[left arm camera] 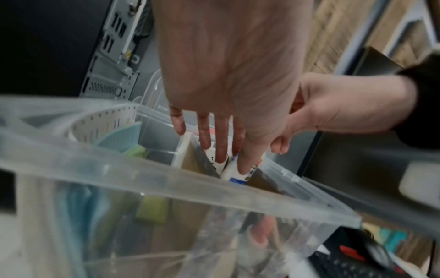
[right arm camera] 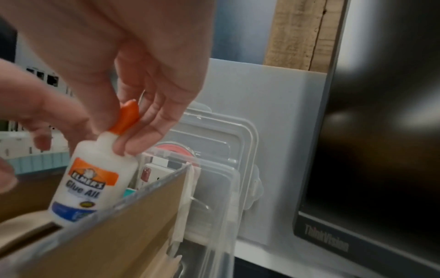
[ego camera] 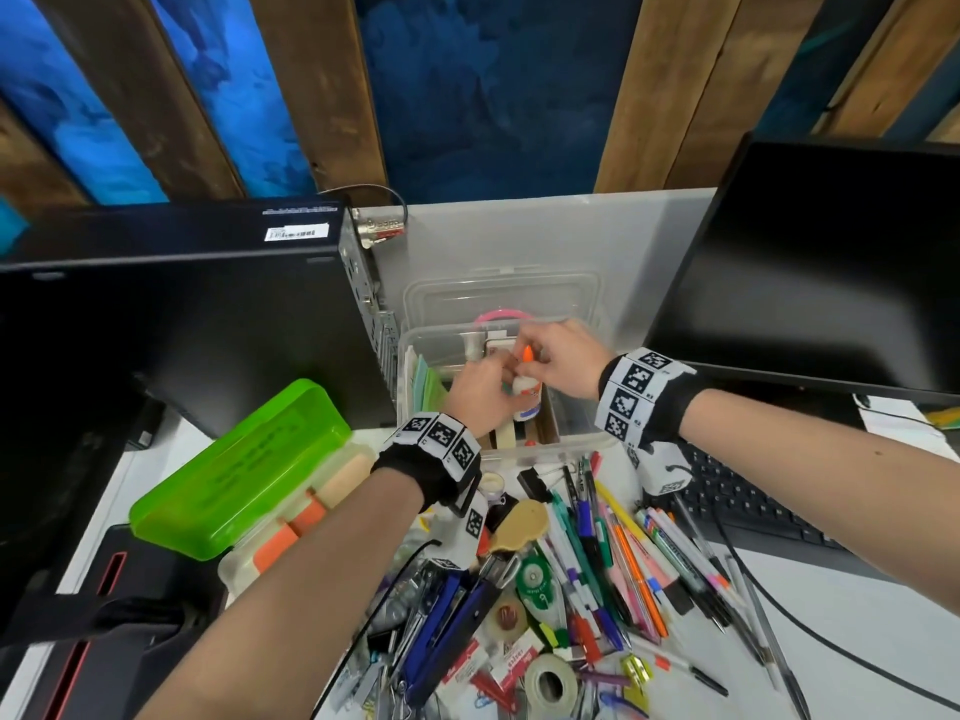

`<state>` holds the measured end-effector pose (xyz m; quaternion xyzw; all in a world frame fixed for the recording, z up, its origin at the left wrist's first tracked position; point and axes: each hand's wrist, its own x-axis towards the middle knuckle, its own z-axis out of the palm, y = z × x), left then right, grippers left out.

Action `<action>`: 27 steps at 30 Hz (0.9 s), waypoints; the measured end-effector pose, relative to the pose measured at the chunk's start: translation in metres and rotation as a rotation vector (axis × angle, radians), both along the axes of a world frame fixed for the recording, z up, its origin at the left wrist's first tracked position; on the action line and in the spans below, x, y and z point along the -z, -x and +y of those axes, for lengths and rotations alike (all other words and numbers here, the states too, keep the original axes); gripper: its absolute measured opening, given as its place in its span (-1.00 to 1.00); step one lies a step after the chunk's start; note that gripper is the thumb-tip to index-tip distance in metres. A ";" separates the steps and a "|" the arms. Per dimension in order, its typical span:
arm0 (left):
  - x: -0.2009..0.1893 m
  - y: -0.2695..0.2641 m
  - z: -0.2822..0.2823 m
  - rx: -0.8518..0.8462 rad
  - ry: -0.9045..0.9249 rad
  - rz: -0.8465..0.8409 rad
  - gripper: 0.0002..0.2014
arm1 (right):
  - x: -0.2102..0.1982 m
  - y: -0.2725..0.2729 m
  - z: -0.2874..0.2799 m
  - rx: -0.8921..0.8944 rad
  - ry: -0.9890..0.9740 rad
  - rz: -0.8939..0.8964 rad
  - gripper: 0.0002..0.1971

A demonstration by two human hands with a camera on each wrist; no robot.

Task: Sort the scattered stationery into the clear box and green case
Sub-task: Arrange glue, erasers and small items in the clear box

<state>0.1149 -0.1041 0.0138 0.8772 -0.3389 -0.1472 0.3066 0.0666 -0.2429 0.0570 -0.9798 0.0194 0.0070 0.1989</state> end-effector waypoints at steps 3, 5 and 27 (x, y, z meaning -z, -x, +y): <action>0.006 -0.001 0.007 0.103 -0.241 -0.139 -0.58 | 0.006 0.000 -0.002 -0.029 0.054 0.059 -0.93; 0.006 -0.001 0.011 0.161 -0.345 -0.196 -0.58 | 0.005 -0.003 -0.003 -0.052 0.110 0.089 -0.91; 0.008 0.005 0.013 0.332 -0.629 -0.348 -0.57 | 0.038 -0.008 0.018 -0.366 0.497 0.413 -0.88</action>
